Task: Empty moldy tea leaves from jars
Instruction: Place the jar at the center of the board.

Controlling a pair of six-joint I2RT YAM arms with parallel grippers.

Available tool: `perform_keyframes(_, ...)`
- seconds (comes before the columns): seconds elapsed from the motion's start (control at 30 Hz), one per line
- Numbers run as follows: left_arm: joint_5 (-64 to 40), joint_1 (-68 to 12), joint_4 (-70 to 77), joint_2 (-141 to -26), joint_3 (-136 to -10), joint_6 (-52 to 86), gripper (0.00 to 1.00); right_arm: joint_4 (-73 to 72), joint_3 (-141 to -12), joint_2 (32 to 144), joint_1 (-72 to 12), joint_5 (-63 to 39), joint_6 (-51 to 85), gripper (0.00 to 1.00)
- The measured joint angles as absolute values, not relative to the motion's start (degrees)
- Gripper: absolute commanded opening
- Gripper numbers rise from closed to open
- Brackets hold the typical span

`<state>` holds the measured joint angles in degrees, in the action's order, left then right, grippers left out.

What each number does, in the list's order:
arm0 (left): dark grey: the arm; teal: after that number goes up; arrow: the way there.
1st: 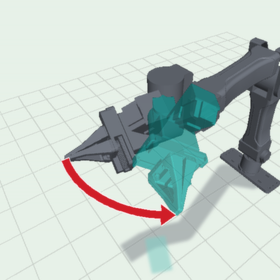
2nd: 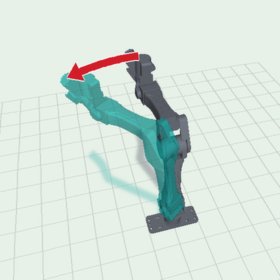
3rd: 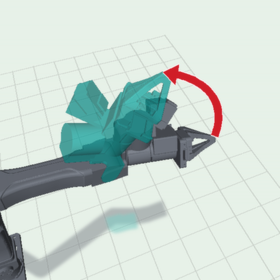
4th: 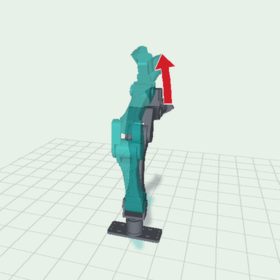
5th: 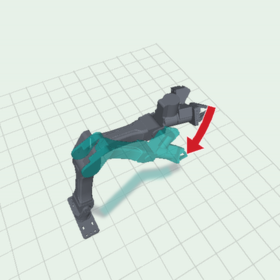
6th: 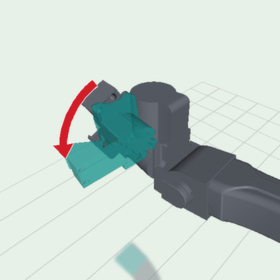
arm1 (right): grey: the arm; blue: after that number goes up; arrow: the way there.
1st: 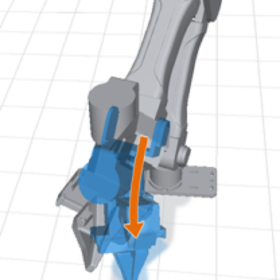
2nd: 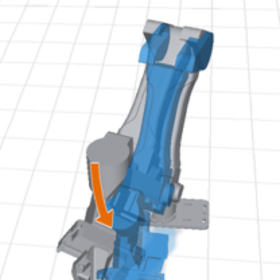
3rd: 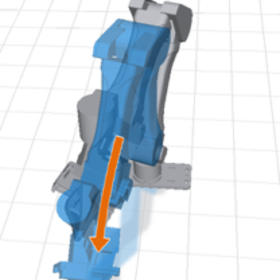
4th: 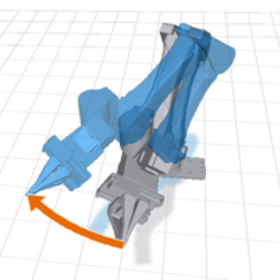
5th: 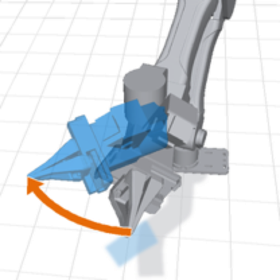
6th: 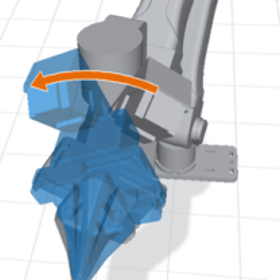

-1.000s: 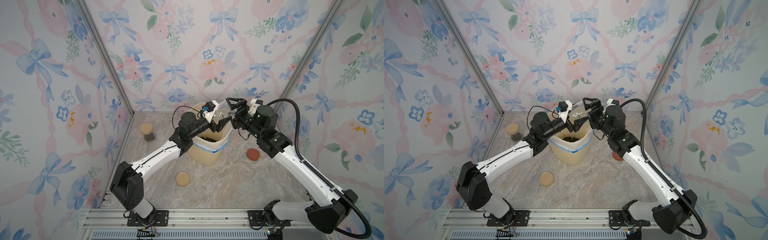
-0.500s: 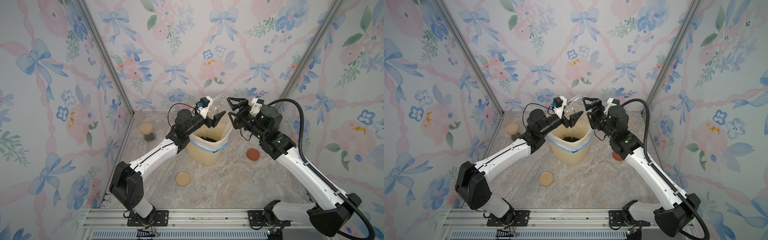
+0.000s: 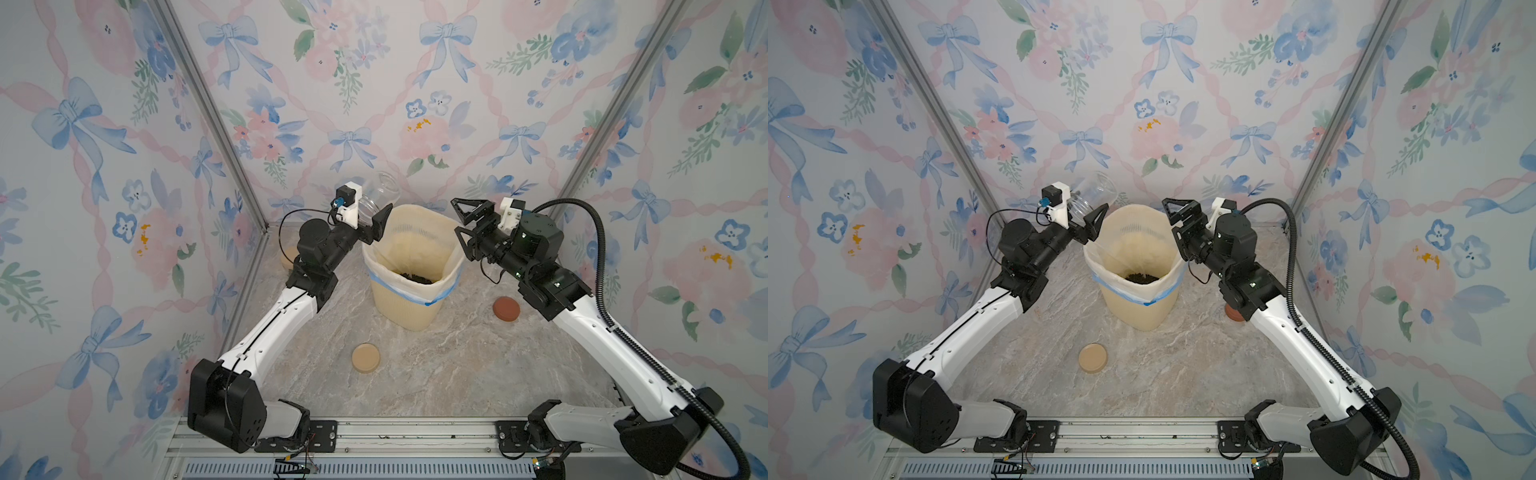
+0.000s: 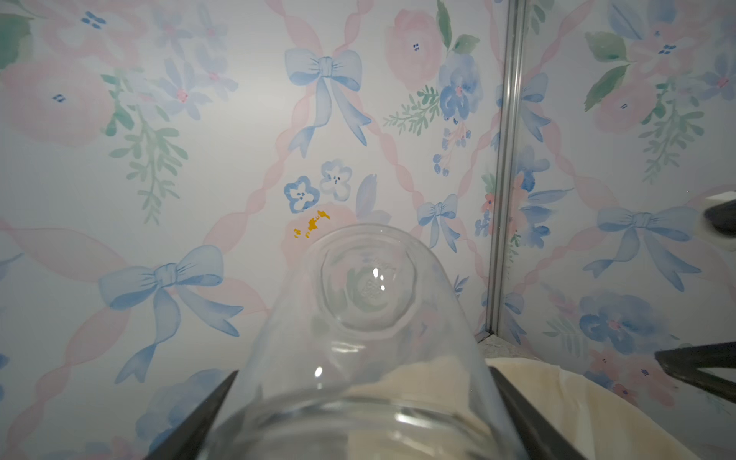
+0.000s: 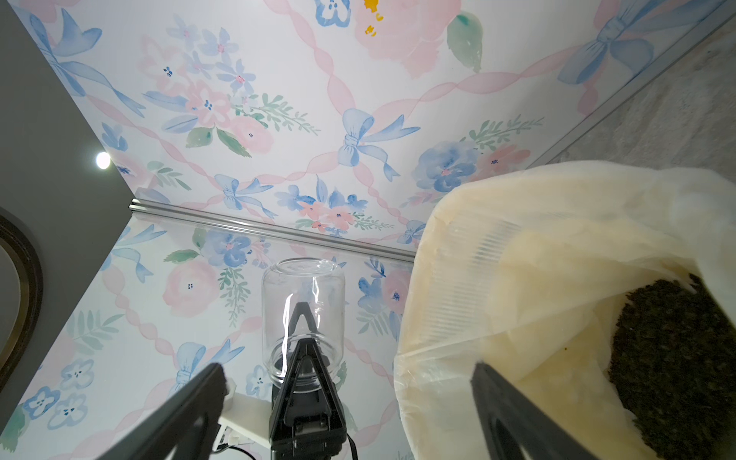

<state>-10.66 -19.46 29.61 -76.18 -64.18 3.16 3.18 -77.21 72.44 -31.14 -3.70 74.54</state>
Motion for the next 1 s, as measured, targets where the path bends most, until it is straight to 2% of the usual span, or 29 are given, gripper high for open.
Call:
perform_keyframes(0.33, -5.2, -14.5, 23.3, -66.4, -53.5, 4.4, 0.5, 4.3, -79.8, 77.6, -31.2, -7.0, 72.5, 0.98)
perform_keyframes(0.67, -0.4, -14.4, 11.0, -61.5, -48.7, 6.1, 0.5, 13.3, -92.9, 86.1, -34.1, -11.7, 61.0, 0.98)
perform_keyframes(1.0, 0.7, -14.4, 0.4, -58.7, -45.8, 8.1, 0.49, 20.8, -95.1, 87.1, -36.0, -14.7, 50.3, 0.98)
